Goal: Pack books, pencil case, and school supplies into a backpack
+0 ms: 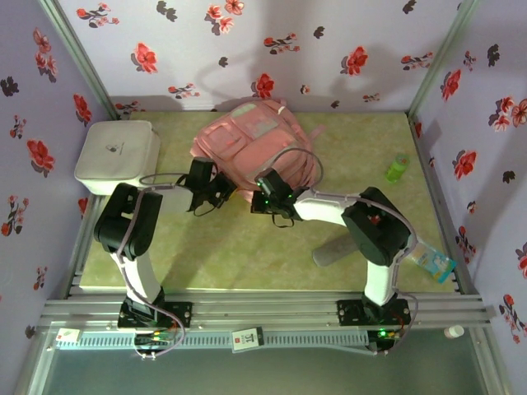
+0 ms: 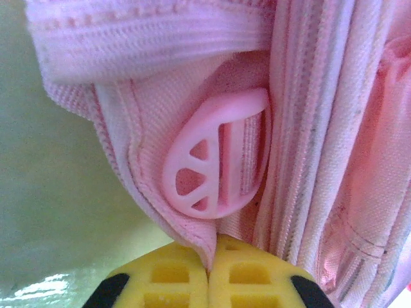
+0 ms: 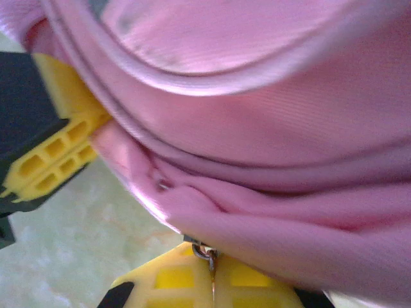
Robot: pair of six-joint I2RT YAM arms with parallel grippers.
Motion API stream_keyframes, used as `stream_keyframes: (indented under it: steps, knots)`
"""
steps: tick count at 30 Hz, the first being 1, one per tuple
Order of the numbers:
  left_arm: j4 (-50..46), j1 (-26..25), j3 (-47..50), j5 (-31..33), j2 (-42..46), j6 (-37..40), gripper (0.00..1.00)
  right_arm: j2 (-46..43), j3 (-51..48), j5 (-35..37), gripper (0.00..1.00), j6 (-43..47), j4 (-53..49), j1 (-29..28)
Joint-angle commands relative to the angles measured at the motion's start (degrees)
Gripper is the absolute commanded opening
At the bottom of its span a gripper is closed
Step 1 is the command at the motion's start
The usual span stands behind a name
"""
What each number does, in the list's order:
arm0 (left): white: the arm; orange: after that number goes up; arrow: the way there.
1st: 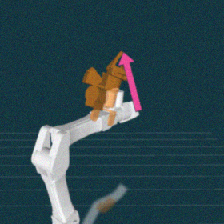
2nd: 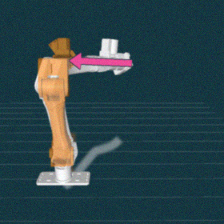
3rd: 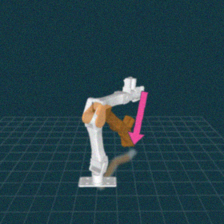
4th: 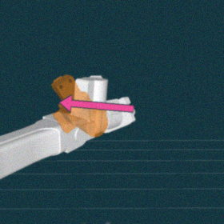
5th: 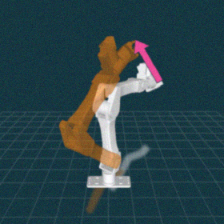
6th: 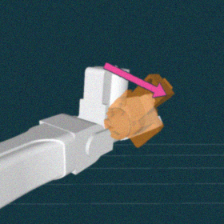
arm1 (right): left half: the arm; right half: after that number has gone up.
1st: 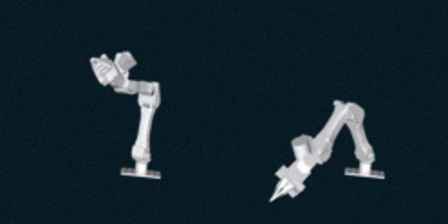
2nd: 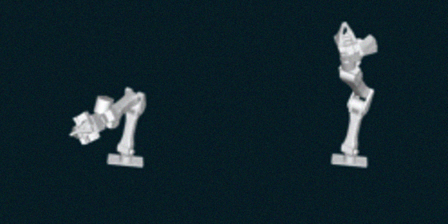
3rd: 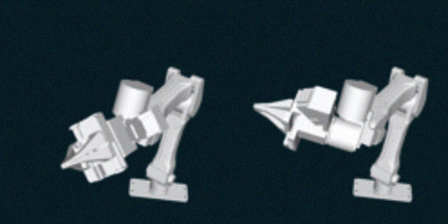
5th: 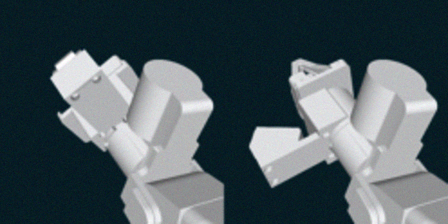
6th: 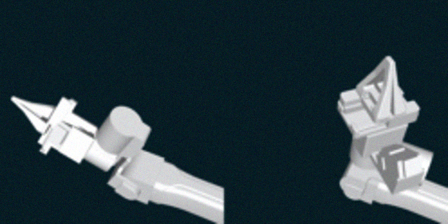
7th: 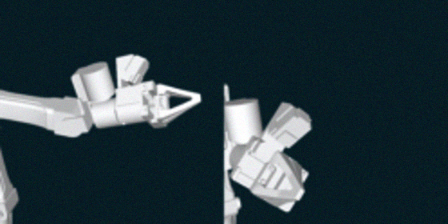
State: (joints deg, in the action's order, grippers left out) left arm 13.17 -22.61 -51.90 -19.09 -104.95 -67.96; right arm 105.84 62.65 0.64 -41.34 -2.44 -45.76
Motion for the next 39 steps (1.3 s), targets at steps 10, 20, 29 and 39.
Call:
stream_keyframes:
  steps: [10,20,29,39]
  knots:
    - [-3.24,0.46,-1.89,4.15,2.07,5.99,0.01,-9.29,-3.43,20.57,0.00,-6.78,-19.16,3.16]
    - [-5.47,0.46,-3.36,3.36,2.87,9.00,0.00,-9.81,-1.96,26.74,0.00,-9.11,-25.55,6.40]
    - [-7.94,0.46,-5.64,2.53,2.69,12.34,0.00,-11.62,-1.95,16.81,0.00,-0.29,-20.56,7.04]
    - [-14.81,5.83,-10.26,8.82,1.14,19.30,0.13,-5.09,1.42,4.86,0.00,2.93,-8.44,-2.72]
